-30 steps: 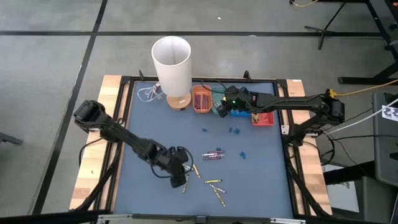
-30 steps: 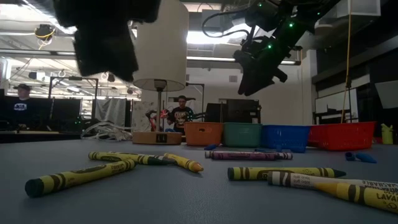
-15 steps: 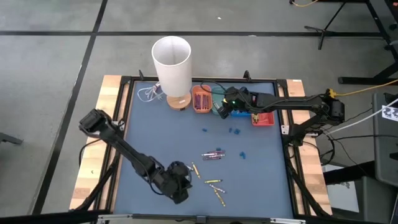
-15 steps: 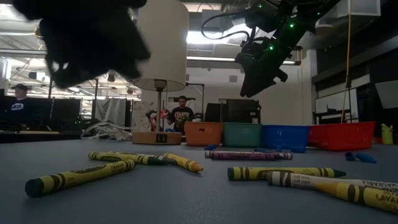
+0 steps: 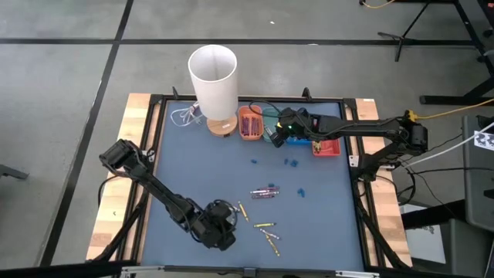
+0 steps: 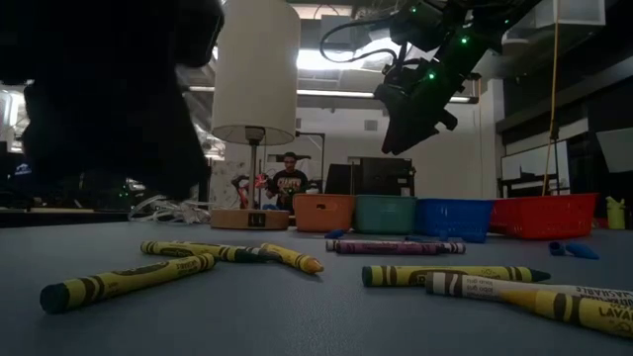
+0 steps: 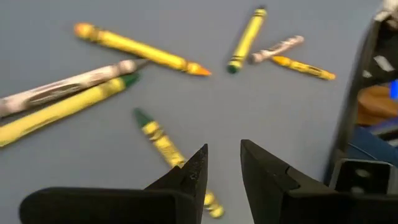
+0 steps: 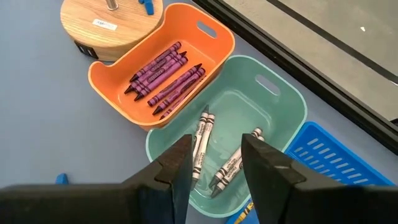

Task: Sort crayons
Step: Put the green crayon into the orange bin

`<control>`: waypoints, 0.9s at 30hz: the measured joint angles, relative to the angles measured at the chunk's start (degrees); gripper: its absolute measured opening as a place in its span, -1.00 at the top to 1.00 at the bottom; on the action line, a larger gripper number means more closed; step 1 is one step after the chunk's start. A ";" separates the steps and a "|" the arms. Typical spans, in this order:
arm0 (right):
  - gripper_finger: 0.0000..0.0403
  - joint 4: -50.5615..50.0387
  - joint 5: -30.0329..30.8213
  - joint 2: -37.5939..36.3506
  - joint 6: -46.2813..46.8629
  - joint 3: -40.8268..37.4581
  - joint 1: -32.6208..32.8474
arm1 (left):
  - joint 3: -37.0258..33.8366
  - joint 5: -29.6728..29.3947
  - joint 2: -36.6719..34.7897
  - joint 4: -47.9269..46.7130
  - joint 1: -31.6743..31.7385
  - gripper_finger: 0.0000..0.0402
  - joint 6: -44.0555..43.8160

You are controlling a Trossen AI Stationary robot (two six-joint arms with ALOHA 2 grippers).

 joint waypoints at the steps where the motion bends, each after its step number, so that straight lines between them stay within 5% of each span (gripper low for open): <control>1: 0.33 0.02 0.00 0.00 0.00 0.00 0.02 | 0.00 -0.35 0.00 -1.00 0.06 0.60 -1.06; 9: 0.33 0.01 0.00 0.00 0.00 0.00 0.02 | 0.00 -3.95 0.16 -2.72 0.54 0.60 -2.65; 27: 0.33 0.02 0.00 0.00 -0.01 0.00 0.00 | 2.82 -0.43 2.34 -2.55 -0.21 0.60 -5.68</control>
